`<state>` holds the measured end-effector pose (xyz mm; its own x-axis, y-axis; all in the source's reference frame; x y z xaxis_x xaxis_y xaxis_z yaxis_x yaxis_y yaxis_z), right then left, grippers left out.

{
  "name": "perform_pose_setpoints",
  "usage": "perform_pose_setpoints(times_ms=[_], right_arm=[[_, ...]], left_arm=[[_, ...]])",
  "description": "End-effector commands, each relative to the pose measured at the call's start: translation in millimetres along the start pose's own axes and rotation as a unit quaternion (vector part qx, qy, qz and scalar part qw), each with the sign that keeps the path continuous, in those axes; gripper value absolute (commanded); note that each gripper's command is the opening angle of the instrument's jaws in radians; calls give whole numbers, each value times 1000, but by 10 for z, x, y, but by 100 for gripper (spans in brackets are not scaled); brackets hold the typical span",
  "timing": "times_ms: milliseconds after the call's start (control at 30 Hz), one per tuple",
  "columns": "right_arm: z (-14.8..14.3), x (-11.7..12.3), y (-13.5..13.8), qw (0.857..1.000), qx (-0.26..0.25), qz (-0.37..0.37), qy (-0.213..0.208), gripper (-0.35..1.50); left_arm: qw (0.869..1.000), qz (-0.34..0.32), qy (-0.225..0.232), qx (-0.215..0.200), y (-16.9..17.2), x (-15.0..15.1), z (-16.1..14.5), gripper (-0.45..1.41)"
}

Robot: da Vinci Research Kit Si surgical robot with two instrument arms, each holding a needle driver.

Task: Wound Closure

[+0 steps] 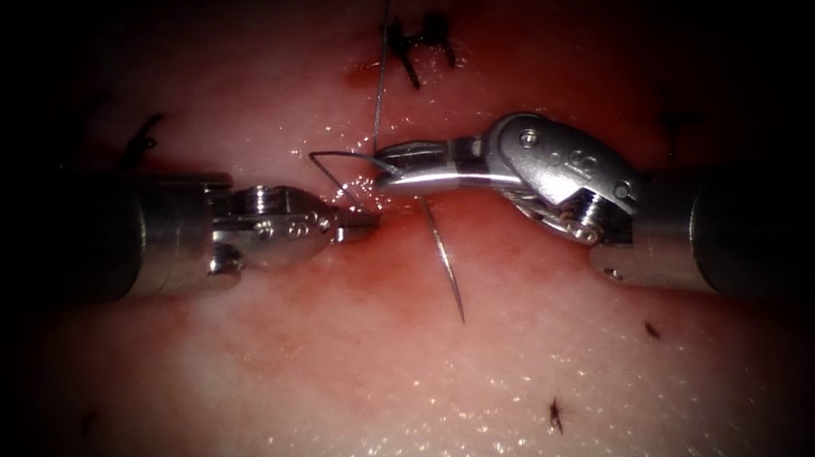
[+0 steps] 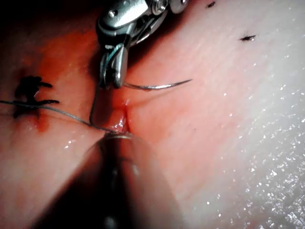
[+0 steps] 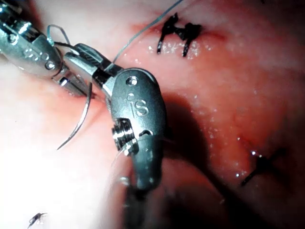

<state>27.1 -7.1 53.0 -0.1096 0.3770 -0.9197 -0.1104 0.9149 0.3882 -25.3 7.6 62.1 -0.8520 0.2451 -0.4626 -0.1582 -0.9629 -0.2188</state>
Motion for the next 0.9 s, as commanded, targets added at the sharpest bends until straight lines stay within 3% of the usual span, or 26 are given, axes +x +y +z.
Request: perform_pose_setpoints(times_ms=[33, 300, 333, 500, 733, 900], right_arm=[[8, -9, 1, 1000, 2, -18, 8, -35], [30, -16, 21, 995, 0, -99, 2, -35], [37, -18, 26, 993, -3, -116, 1, -35], [49, -26, 36, 986, -8, -168, 5, -35], [53, -38, 35, 975, -21, -222, 24, -35], [52, -42, 28, 972, -21, -231, 30, -35]], left_arm=[[1000, 1, -5, -4, 4, 1, 9, -45], [999, -11, -24, -21, 16, 3, 10, -45], [999, -21, -22, -24, 16, 5, 9, -23], [999, -31, -22, -25, 18, 7, 8, 17], [999, -33, -22, -25, 20, 7, 8, 49], [999, -42, -22, -25, 20, 7, 8, 56]])
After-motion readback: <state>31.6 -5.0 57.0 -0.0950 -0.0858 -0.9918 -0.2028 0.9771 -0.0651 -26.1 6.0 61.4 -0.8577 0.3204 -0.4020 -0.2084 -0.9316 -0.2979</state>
